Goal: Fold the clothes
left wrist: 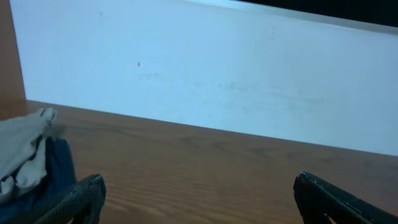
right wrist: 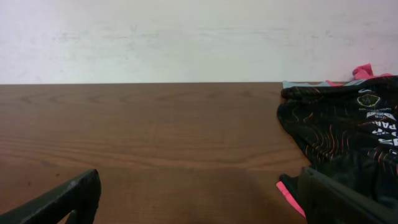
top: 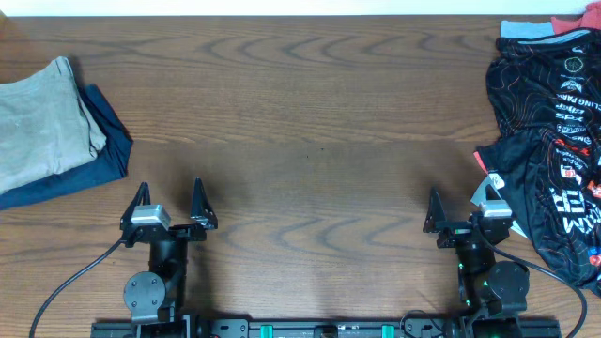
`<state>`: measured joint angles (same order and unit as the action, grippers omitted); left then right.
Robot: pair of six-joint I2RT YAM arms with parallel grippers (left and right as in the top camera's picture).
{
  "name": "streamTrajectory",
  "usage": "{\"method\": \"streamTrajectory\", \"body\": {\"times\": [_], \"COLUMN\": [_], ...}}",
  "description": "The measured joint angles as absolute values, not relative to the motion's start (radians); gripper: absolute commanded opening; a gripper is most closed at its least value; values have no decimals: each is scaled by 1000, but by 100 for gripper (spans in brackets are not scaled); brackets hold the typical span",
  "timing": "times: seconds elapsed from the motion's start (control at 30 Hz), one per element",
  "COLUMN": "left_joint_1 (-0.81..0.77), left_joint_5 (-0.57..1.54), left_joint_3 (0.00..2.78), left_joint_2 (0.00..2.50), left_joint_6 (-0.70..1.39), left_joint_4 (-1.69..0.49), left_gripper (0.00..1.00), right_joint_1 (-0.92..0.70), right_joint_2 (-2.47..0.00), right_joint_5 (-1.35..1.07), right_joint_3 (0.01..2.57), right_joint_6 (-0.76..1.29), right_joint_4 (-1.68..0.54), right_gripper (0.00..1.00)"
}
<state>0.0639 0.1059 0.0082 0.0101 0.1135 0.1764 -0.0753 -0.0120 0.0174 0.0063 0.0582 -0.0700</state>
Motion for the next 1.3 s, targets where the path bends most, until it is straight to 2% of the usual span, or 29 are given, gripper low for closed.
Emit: {"method": "streamTrajectory", "body": {"times": [0.23,1.3], "left_joint_1": [64,64], "left_joint_5": [101,98], "left_joint_3": [11,14], "left_joint_2": [13,10], "left_joint_6": [80,77], "left_joint_4": [-12,-17], "left_gripper": [98,98], "right_joint_1": [-75,-75], "right_joint_2": [-12,-12], "right_joint_5": [17,15], "right_joint_3": [6,7], "right_joint_6": [58,56], "right_joint_4": [-68,-70], "right_gripper": [99,99]}}
